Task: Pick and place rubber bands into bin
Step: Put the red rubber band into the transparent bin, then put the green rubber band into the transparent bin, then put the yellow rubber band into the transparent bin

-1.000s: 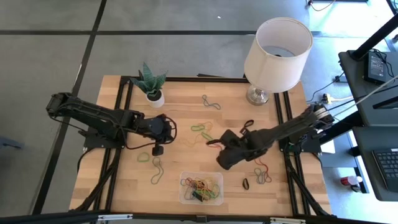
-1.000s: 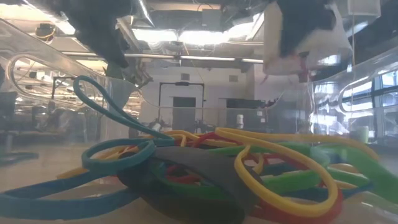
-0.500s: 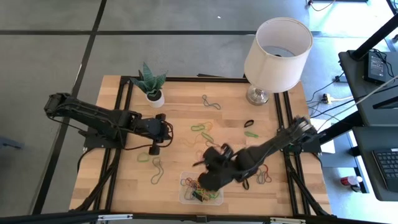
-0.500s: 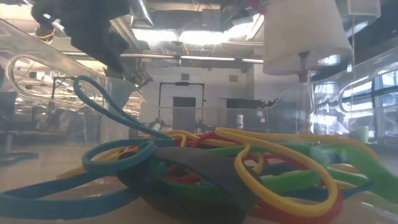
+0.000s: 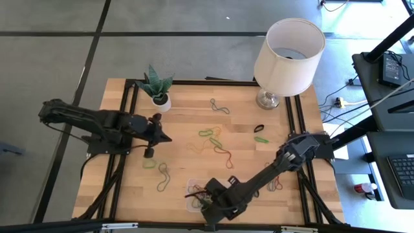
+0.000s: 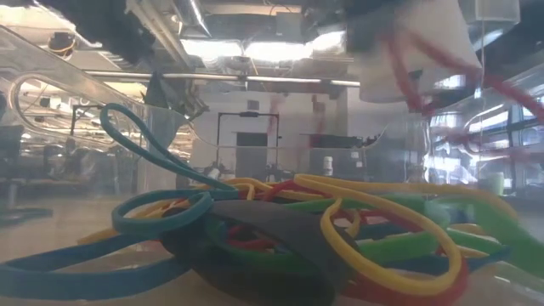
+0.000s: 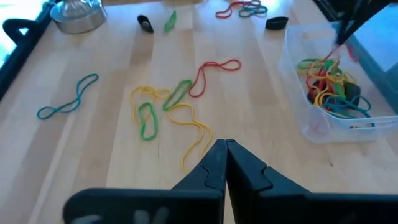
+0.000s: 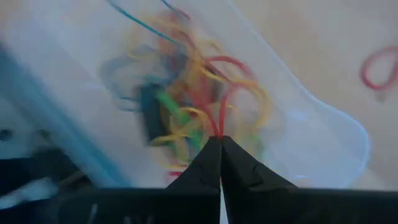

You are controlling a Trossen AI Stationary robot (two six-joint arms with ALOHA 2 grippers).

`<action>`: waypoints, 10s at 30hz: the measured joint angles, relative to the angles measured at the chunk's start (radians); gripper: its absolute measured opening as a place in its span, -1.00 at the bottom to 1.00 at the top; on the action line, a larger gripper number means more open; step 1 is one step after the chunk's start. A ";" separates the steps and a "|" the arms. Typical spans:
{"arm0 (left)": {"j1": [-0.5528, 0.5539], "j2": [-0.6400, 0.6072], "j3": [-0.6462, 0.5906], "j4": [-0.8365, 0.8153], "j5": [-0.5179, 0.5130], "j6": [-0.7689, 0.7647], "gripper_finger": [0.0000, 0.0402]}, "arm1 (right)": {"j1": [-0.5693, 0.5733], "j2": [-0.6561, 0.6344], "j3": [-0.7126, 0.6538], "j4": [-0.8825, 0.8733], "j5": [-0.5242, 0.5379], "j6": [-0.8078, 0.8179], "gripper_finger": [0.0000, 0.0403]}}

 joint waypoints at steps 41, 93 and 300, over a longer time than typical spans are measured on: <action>0.000 -0.040 0.000 -0.066 0.000 0.037 -0.99 | -0.024 -0.058 0.049 -0.170 0.109 0.047 -0.63; 0.000 -0.039 -0.001 0.043 -0.022 -0.032 -0.99 | -0.558 -1.175 -1.807 0.704 -0.029 -0.454 -0.14; 0.021 1.156 0.942 -0.435 -0.030 -0.069 -0.99 | 0.082 -1.596 -1.819 0.733 0.170 -0.492 -0.99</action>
